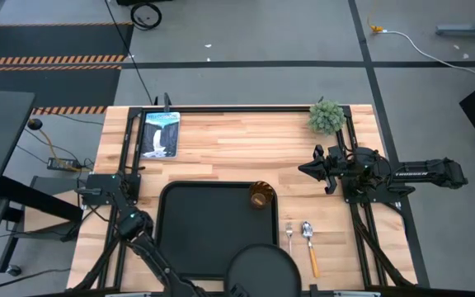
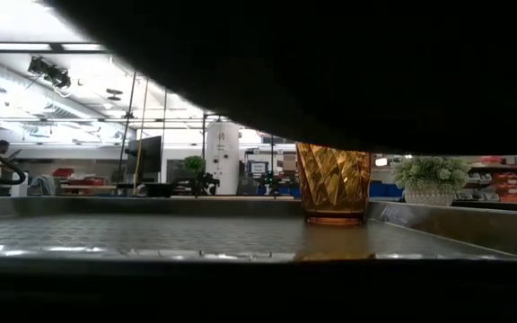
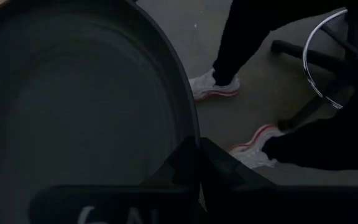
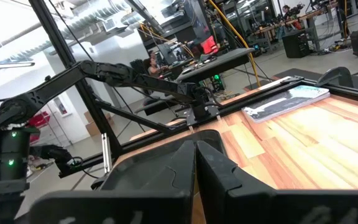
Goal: Pick and place plate/cup/fork/spoon on tray
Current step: Put the black plate on the bottom of the orange cup on the black tray
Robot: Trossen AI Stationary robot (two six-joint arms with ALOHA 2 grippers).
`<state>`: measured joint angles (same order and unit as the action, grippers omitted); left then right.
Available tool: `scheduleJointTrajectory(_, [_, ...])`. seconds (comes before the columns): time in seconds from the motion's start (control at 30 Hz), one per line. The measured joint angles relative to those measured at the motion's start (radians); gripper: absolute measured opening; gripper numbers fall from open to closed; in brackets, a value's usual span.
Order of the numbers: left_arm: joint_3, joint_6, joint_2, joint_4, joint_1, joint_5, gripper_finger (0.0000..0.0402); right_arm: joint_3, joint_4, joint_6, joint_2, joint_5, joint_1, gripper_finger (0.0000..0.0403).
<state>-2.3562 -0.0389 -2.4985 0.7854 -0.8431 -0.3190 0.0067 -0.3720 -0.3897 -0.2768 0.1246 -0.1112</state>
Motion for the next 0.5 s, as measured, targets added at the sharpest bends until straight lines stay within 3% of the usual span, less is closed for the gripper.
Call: scheduleJointTrajectory(0.5, [0.0,-0.215,0.031,0.146,0.008,-0.089,0.0019,0.0,0.0,0.0,0.0,0.0,0.0,0.002])
